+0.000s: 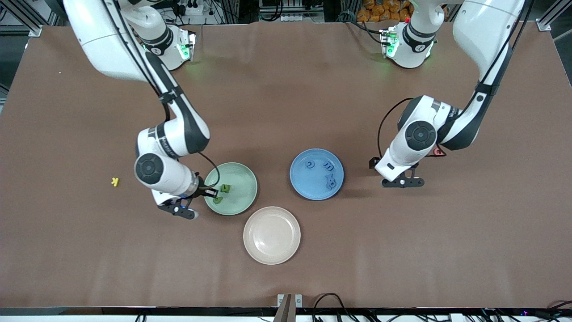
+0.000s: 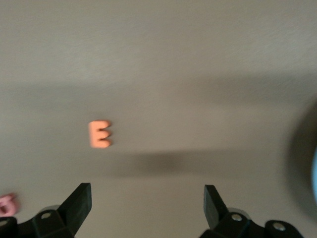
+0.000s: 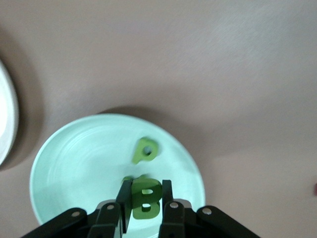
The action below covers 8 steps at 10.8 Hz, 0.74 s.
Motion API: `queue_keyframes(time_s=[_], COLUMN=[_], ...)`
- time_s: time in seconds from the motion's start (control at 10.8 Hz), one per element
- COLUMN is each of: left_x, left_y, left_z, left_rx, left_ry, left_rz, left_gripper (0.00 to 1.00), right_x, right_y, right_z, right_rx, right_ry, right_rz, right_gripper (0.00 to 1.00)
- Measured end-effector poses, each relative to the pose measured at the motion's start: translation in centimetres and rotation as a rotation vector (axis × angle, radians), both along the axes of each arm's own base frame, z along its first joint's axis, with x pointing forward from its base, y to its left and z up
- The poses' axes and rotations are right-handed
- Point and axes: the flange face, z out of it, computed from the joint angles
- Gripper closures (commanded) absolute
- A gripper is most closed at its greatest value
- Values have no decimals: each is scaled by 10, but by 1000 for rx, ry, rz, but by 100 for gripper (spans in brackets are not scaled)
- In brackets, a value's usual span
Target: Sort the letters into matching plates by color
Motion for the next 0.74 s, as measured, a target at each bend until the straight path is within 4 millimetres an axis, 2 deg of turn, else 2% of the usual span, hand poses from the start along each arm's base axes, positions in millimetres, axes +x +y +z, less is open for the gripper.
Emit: queue_keyframes(time_s=[0.18, 0.28, 0.37, 0.46, 0.74], left_x=[-8, -14, -19, -22, -25], left_y=[12, 16, 22, 31, 65], left_z=[19, 27, 34, 41, 69], left_rx=[21, 8, 2, 1, -37], left_ry=[34, 52, 57, 56, 64], left_rz=[-28, -33, -37, -39, -67], left_gripper=[0, 0, 0, 0, 0], right_x=[-11, -14, -17, -19, -18], right_y=[28, 37, 44, 48, 46], right_z=[0, 1, 1, 0, -1], right_rx=[-3, -1, 1, 2, -1], right_ry=[4, 5, 8, 12, 15], right_rz=[-8, -11, -24, -34, -58], right_gripper=[84, 73, 15, 0, 0])
